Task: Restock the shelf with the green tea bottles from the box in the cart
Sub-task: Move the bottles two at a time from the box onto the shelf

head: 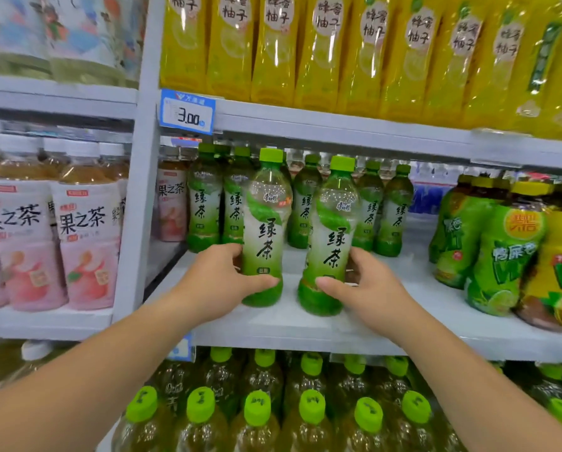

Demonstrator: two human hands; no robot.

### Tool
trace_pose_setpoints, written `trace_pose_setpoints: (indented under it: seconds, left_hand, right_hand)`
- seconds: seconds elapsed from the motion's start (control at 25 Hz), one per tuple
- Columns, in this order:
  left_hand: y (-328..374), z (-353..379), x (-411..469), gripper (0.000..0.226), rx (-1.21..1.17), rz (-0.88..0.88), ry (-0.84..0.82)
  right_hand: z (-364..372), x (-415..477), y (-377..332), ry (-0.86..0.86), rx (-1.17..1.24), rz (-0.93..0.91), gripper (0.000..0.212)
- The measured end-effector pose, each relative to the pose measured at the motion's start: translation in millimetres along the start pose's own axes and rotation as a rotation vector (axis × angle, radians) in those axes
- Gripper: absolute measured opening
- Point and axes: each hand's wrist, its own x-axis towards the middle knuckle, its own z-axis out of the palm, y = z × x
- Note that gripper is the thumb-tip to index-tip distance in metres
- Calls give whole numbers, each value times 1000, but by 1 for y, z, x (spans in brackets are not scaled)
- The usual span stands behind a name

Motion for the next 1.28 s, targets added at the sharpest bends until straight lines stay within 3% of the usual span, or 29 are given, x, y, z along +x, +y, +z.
trace_pose_setpoints:
  seconds: [0.28,0.48,0.8,1.04,1.28]
  left_hand:
    - [-5,25,41,32,56,-41,150]
    - [-11,30,69,30,88,-34,113]
    - [-14,45,92,32,65,-71,253]
    - [-18,52,111,45,233,-61,267]
    - [-28,63,112,37,213,-36,319]
  right_hand:
    - [17,53,25,17,201,48,43]
    - [16,92,38,11,115,52,47]
    - [24,127,52,64,96,92,44]
    - [37,137,60,79,92,121,51]
    - [36,139,65,48,122,138,44]
